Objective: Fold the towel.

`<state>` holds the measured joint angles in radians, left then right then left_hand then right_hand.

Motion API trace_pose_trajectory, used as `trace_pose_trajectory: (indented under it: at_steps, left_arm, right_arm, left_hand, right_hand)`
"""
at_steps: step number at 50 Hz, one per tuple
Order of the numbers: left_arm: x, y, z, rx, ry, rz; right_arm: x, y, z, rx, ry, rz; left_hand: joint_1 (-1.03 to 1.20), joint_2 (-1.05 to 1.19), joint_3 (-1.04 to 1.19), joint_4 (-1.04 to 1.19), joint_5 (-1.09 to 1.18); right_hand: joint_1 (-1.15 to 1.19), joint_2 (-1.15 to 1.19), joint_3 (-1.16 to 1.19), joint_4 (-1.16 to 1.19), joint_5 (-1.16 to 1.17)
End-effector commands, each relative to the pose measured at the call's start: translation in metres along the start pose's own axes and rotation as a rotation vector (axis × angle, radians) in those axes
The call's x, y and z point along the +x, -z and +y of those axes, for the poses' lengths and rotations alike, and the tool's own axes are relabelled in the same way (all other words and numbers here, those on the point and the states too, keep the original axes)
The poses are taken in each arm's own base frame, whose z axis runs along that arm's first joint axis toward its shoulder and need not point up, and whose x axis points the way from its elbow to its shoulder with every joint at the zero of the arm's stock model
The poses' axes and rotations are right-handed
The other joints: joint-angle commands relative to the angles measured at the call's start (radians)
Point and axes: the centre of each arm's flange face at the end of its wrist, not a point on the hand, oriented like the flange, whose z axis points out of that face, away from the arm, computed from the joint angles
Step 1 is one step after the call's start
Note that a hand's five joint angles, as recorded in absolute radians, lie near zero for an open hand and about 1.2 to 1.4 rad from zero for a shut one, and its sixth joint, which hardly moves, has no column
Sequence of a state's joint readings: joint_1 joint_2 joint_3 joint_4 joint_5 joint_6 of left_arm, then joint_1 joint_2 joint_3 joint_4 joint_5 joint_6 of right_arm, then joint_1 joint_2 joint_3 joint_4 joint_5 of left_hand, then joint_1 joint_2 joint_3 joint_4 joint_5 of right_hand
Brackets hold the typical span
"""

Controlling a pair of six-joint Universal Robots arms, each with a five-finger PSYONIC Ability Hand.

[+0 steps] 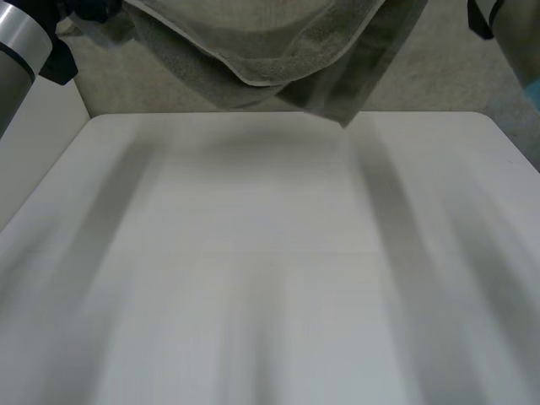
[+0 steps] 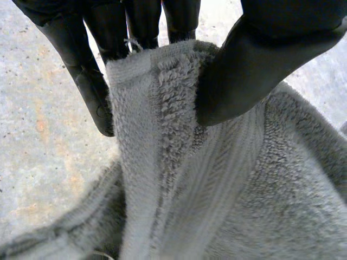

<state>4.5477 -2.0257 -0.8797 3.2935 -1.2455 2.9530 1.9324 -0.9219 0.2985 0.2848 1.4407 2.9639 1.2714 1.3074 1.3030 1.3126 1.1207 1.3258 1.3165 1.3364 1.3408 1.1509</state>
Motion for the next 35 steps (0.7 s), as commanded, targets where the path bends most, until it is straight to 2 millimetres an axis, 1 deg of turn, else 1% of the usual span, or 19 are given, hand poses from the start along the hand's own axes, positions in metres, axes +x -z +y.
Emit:
trace_pose_trajectory:
  at_steps: [1,2,4,5,7,8,9,10,12,13,15,21,23,24,26,28,29,31,35]
  left_arm:
    - [-0.009,0.03,0.075,-0.164,0.058,-0.038]
    - [-0.009,0.03,0.075,-0.164,0.058,-0.038]
    - [-0.012,0.051,0.116,-0.261,0.09,-0.06]
    - [-0.012,0.051,0.116,-0.262,0.09,-0.06]
    - [-0.011,0.075,0.161,-0.372,0.132,-0.057]
    - [-0.011,0.075,0.161,-0.373,0.132,-0.057]
    - [-0.009,0.087,0.179,-0.422,0.154,-0.05]
    - [-0.009,0.087,0.179,-0.423,0.154,-0.05]
    - [-0.011,0.106,0.205,-0.499,0.176,-0.044]
    - [-0.011,0.107,0.205,-0.5,0.176,-0.044]
    - [-0.014,0.121,0.221,-0.56,0.152,-0.043]
    - [-0.018,0.128,0.225,-0.592,0.038,-0.023]
    - [-0.02,0.131,0.223,-0.612,-0.031,-0.01]
    - [-0.02,0.131,0.223,-0.612,-0.032,-0.01]
    - [-0.02,0.13,0.215,-0.617,-0.079,-0.003]
    - [-0.019,0.13,0.212,-0.617,-0.09,-0.001]
    - [-0.019,0.13,0.212,-0.617,-0.09,-0.001]
    - [-0.017,0.133,0.209,-0.623,-0.089,-0.002]
    - [-0.014,0.138,0.208,-0.634,-0.083,0.001]
  right_arm:
    - [-0.027,0.031,0.081,-0.333,0.04,-0.185]
    - [-0.027,0.031,0.081,-0.334,0.04,-0.186]
    - [-0.04,0.052,0.119,-0.456,0.056,-0.259]
    - [-0.04,0.052,0.119,-0.457,0.056,-0.26]
    - [-0.049,0.072,0.149,-0.531,0.07,-0.299]
    - [-0.049,0.072,0.149,-0.532,0.07,-0.299]
    - [-0.053,0.083,0.164,-0.562,0.077,-0.315]
    - [-0.053,0.083,0.164,-0.563,0.077,-0.316]
    - [-0.059,0.102,0.184,-0.606,0.089,-0.34]
    - [-0.059,0.102,0.184,-0.607,0.089,-0.34]
    - [-0.064,0.117,0.197,-0.632,0.101,-0.357]
    - [-0.065,0.127,0.197,-0.64,0.114,-0.363]
    - [-0.065,0.129,0.193,-0.638,0.113,-0.362]
    - [-0.065,0.129,0.193,-0.638,0.113,-0.362]
    - [-0.065,0.13,0.191,-0.634,0.113,-0.362]
    - [-0.064,0.132,0.188,-0.627,0.115,-0.36]
    - [-0.064,0.132,0.188,-0.627,0.115,-0.36]
    - [-0.065,0.133,0.19,-0.623,0.116,-0.359]
    - [-0.065,0.134,0.191,-0.624,0.116,-0.359]
  left_hand:
    - [-0.177,-0.213,-0.208,-0.218,-0.201]
    - [-0.177,-0.213,-0.209,-0.218,-0.201]
    - [-0.224,-0.26,-0.255,-0.265,-0.248]
    - [-0.224,-0.26,-0.256,-0.265,-0.248]
    - [-0.294,-0.33,-0.326,-0.335,-0.318]
    - [-0.295,-0.331,-0.326,-0.336,-0.318]
    - [-0.312,-0.348,-0.344,-0.353,-0.336]
    - [-0.312,-0.348,-0.344,-0.353,-0.336]
    - [-0.336,-0.372,-0.367,-0.377,-0.359]
    - [-0.336,-0.372,-0.367,-0.377,-0.36]
    - [-0.359,-0.395,-0.391,-0.4,-0.383]
    - [-0.427,-0.463,-0.458,-0.468,-0.451]
    - [-0.514,-0.55,-0.546,-0.555,-0.538]
    - [-0.515,-0.551,-0.546,-0.556,-0.539]
    - [-0.675,-0.711,-0.707,-0.716,-0.699]
    - [-0.763,-0.799,-0.795,-0.805,-0.787]
    - [-0.764,-0.8,-0.796,-0.805,-0.788]
    - [-0.902,-0.938,-0.933,-0.943,-0.926]
    - [-0.967,-1.003,-0.998,-1.008,-0.991]
  right_hand:
    - [0.07,0.08,0.06,0.056,0.071]
    - [0.07,0.08,0.06,0.056,0.071]
    - [0.07,0.08,0.06,0.056,0.071]
    - [0.07,0.08,0.06,0.056,0.071]
    - [0.07,0.08,0.06,0.056,0.071]
    - [0.07,0.08,0.06,0.056,0.071]
    - [0.07,0.08,0.06,0.056,0.071]
    - [0.07,0.08,0.06,0.056,0.071]
    - [0.07,0.08,0.06,0.056,0.071]
    - [0.07,0.08,0.06,0.056,0.071]
    - [0.07,0.08,0.06,0.056,0.071]
    - [0.07,0.08,0.06,0.056,0.071]
    - [0.07,0.08,0.06,0.056,0.071]
    - [0.07,0.08,0.06,0.056,0.071]
    - [0.07,0.08,0.06,0.056,0.071]
    - [0.07,0.08,0.06,0.056,0.071]
    - [0.07,0.08,0.06,0.056,0.071]
    - [0.07,0.08,0.06,0.056,0.071]
    - [0.07,0.08,0.06,0.056,0.071]
